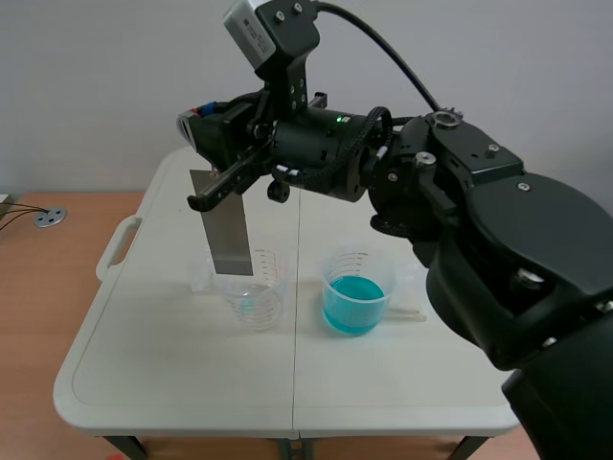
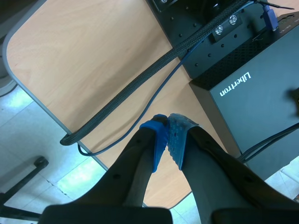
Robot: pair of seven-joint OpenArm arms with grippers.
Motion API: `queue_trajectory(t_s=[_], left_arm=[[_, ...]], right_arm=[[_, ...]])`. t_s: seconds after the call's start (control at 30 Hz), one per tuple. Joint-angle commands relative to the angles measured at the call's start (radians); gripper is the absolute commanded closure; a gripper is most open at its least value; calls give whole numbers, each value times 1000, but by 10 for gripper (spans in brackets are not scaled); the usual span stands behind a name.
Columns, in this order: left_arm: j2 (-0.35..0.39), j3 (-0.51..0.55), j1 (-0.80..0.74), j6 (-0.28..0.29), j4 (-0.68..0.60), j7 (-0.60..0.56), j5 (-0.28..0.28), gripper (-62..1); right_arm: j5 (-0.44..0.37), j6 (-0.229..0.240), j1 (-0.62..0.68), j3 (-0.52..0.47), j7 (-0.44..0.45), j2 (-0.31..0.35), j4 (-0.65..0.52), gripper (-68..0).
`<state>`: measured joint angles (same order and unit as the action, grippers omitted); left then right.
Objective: Hold the metal plate by the orange handle, dip it into the blue solution, take it out and point at it, then put the plate back in the beaker on the left.
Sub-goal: 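Move the plate over the blue solution, then point at the plate with the left hand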
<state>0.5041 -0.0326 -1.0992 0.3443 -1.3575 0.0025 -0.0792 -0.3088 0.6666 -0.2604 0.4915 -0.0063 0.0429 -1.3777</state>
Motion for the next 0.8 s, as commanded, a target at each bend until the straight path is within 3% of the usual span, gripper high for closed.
queue_trajectory(t_s=[0.0,0.53,0.77], left_arm=[[-5,-2,-11,9,-16,-6,-6,-16],[4,-2,-11,9,-16,-5,-6,-16],[3,-2,-11,9,-16,-6,-6,-16]], right_arm=[[-8,-9,-11,-17,10,5,-42,-11],[-8,-15,70,-123,-61,41,-308,-11],[-8,-15,121,-160,-74,100,-417,-11]])
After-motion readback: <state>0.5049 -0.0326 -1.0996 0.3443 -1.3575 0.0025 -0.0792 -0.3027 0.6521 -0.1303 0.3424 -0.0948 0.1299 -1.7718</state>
